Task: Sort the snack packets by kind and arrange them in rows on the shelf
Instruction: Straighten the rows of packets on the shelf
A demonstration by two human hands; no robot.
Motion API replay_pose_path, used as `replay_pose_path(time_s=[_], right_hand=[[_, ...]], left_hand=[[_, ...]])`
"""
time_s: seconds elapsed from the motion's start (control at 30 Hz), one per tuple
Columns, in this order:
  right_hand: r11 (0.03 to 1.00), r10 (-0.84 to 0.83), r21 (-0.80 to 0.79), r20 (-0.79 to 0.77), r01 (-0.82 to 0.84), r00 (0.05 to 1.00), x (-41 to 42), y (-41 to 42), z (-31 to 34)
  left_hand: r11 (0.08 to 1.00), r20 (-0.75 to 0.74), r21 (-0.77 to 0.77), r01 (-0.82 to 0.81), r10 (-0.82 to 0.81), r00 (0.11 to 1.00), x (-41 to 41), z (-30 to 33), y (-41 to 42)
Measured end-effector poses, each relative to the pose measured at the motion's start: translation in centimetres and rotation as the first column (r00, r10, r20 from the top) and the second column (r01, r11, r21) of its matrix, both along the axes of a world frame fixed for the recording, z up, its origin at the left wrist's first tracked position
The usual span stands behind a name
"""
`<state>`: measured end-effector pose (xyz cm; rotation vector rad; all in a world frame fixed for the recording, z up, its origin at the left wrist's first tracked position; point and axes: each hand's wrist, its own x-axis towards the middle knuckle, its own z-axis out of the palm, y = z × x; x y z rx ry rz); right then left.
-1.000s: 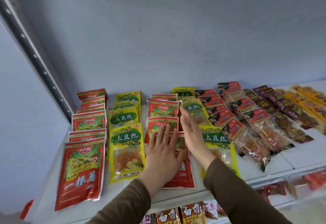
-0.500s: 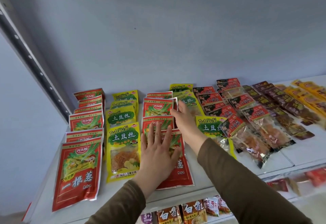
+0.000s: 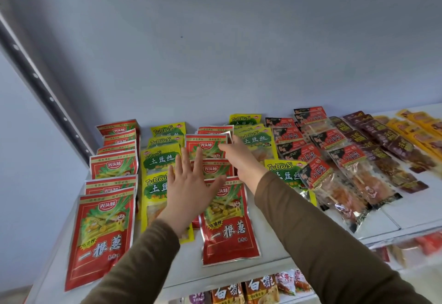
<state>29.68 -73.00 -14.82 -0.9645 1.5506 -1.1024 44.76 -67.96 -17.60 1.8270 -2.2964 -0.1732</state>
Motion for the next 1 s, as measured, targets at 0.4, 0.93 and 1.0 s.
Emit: replay_pose_path(time_s=[0.4, 0.93, 1.0], right_hand=[[0.999, -0.045, 0.006, -0.006, 0.045, 0.999, -0.4, -2.7, -0.8], [0.995, -0.046, 0.096, 0.302, 0.018, 0.952, -0.6, -6.3, -1.3], [0.998, -0.049, 0.051, 0.356, 0.033, 0.933, -0.9, -6.5, -1.5]], left_hand=[[0.993, -0.38, 0.098, -0.064, 0.096, 0.92, -0.7, 2.4, -3.8], [0.786, -0.698, 0.616, -0.052, 0.575, 0.428, -3.0, 4.4, -11.5], [0.744, -0.727, 0.668, 0.007, 0.65, 0.219, -2.6, 3.9, -12.4]])
